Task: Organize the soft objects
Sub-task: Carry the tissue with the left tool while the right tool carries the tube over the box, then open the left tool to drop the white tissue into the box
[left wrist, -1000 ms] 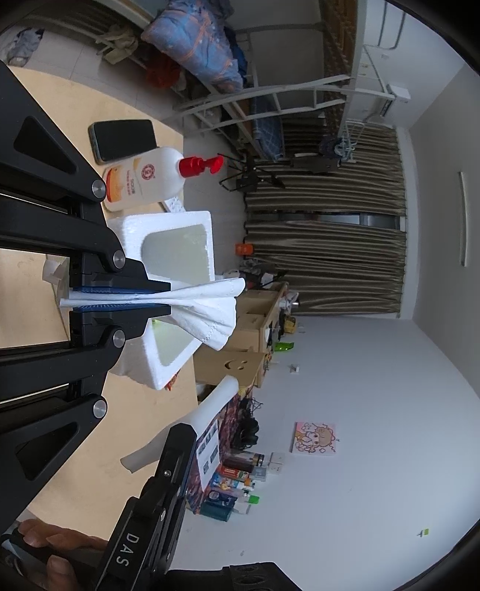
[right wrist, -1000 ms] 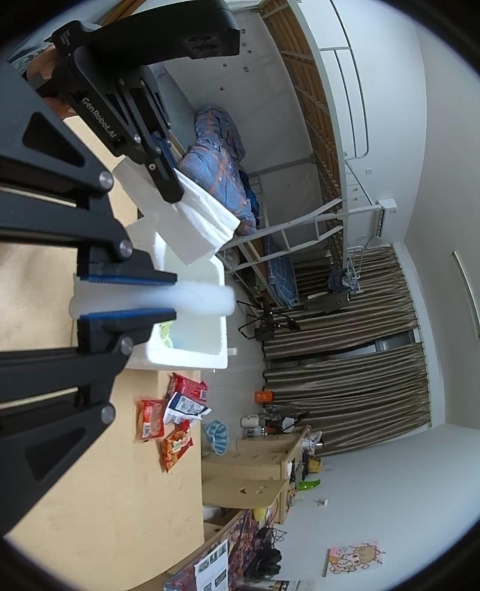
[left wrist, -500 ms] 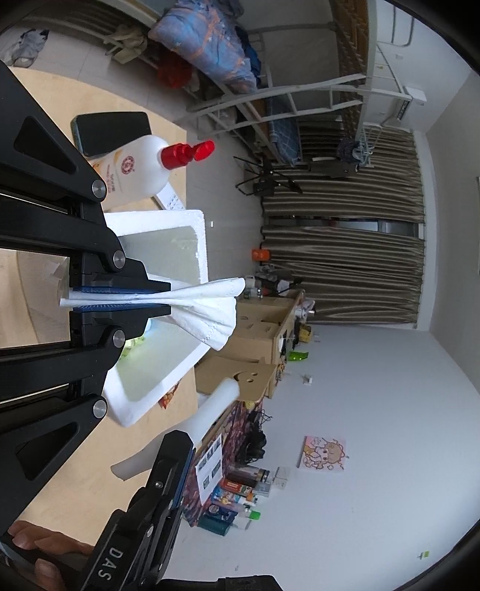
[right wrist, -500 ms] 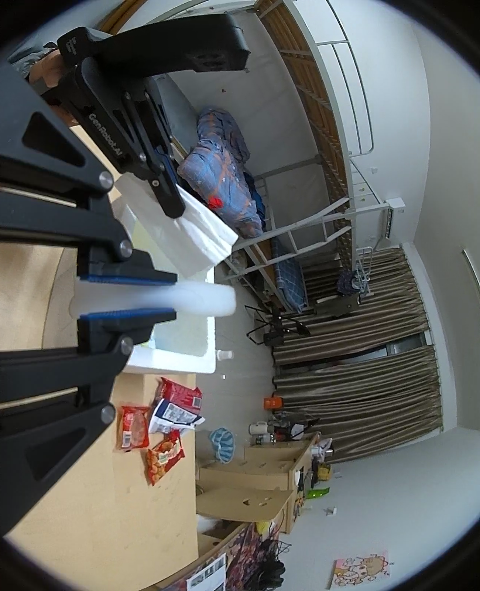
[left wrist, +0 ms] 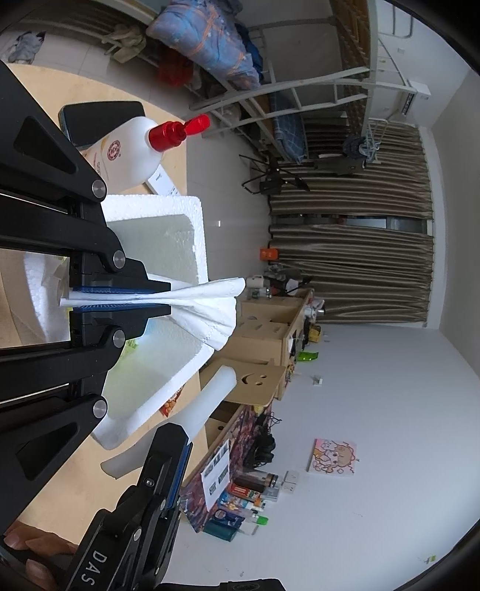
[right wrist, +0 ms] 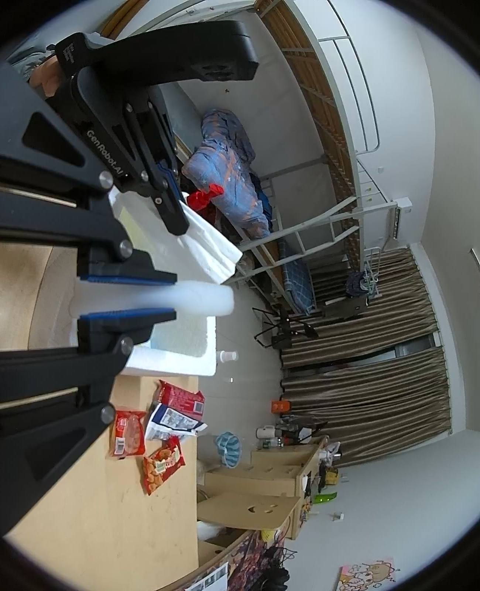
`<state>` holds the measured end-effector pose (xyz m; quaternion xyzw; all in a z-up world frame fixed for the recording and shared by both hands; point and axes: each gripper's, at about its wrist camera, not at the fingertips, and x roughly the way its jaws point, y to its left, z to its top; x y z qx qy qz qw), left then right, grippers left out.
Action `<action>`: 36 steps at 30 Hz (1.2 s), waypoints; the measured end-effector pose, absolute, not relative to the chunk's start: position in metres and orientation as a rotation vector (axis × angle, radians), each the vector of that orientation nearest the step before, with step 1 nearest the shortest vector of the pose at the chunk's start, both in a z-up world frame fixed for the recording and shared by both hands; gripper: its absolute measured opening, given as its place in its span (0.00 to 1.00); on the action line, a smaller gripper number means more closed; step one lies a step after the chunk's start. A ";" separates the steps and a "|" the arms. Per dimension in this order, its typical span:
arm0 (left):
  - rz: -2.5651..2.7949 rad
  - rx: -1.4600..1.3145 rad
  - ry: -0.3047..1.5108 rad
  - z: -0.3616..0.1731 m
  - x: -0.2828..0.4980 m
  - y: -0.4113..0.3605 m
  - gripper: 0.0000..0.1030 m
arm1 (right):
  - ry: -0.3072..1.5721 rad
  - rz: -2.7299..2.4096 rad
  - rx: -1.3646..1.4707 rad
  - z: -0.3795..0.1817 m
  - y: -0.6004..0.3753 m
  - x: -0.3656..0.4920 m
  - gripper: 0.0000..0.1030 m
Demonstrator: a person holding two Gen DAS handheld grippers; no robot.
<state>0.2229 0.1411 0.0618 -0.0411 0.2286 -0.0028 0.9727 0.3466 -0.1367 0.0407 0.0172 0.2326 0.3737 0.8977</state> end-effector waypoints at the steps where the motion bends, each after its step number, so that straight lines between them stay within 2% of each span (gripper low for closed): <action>1: -0.006 -0.082 0.464 0.061 0.225 0.141 0.04 | 0.485 0.775 0.037 0.040 -0.137 0.348 0.14; 8: -0.005 -0.062 0.485 0.055 0.242 0.139 0.04 | 0.490 0.776 0.042 0.040 -0.136 0.353 0.14; 13: -0.007 -0.059 0.490 0.051 0.249 0.139 0.08 | 0.496 0.774 0.041 0.039 -0.133 0.358 0.14; 14: -0.009 -0.061 0.489 0.051 0.250 0.140 0.15 | 0.496 0.774 0.043 0.039 -0.133 0.358 0.14; 15: -0.005 -0.064 0.488 0.051 0.249 0.141 0.30 | 0.496 0.773 0.042 0.039 -0.133 0.358 0.14; 16: 0.004 -0.064 0.489 0.050 0.249 0.141 0.41 | 0.493 0.772 0.042 0.039 -0.133 0.358 0.14; 17: 0.009 -0.065 0.490 0.050 0.249 0.142 0.64 | 0.491 0.771 0.043 0.039 -0.133 0.359 0.14; 18: 0.010 -0.066 0.490 0.051 0.250 0.141 0.81 | 0.489 0.770 0.044 0.040 -0.133 0.359 0.14; 19: 0.011 -0.070 0.485 0.051 0.249 0.141 0.83 | 0.488 0.769 0.044 0.039 -0.134 0.359 0.14; 32: 0.070 -0.035 0.372 0.064 0.219 0.143 0.85 | 0.496 0.781 0.028 0.036 -0.126 0.360 0.14; 36: 0.086 -0.043 0.353 0.067 0.208 0.152 0.93 | 0.504 0.791 0.009 0.035 -0.116 0.360 0.14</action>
